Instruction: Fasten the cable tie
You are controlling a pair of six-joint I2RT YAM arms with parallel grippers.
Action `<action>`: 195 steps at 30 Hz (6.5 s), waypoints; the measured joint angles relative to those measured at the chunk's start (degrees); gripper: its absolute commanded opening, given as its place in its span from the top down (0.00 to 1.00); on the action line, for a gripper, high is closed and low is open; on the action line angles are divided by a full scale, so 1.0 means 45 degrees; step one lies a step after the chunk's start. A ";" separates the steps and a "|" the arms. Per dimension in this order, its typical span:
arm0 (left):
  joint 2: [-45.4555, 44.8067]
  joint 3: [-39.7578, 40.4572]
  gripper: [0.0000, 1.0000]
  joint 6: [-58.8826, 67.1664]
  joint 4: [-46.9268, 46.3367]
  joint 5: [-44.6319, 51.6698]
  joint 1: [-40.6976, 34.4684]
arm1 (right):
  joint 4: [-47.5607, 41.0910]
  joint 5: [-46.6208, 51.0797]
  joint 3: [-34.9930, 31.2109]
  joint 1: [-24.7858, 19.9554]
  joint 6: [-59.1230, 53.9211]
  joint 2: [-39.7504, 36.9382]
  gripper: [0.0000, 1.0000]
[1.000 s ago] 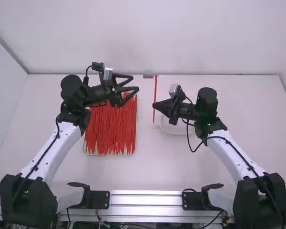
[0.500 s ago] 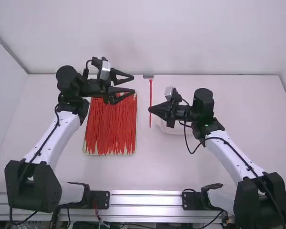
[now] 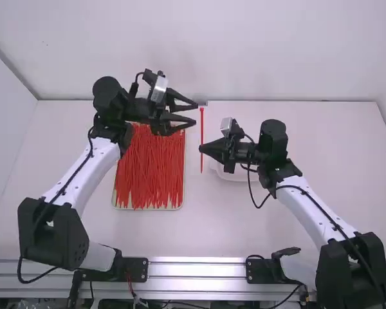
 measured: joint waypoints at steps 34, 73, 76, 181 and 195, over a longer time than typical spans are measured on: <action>0.0010 0.0000 0.99 -0.0058 -0.0058 -0.0529 -0.0340 | 0.0005 0.0005 0.0005 0.0369 -0.0039 0.0000 1.00; 0.0010 0.0034 0.99 0.1821 -0.2783 -0.0670 -0.0063 | 0.3201 -0.2871 0.0010 -0.1365 0.1588 0.0000 0.01; 0.0010 0.0029 0.99 0.1817 -0.2778 -0.0656 -0.0063 | 0.3303 -0.2875 0.0010 -0.1481 0.1729 0.0000 0.01; 0.0024 0.0044 0.01 -0.5547 0.3327 -0.1156 0.1608 | 0.0107 0.0996 0.0010 -0.2118 -0.0243 0.0000 1.00; 0.0024 0.2234 0.01 -0.1928 -0.5765 -0.3929 0.2025 | 0.0287 0.4629 0.0010 -0.2016 0.1336 0.0000 1.00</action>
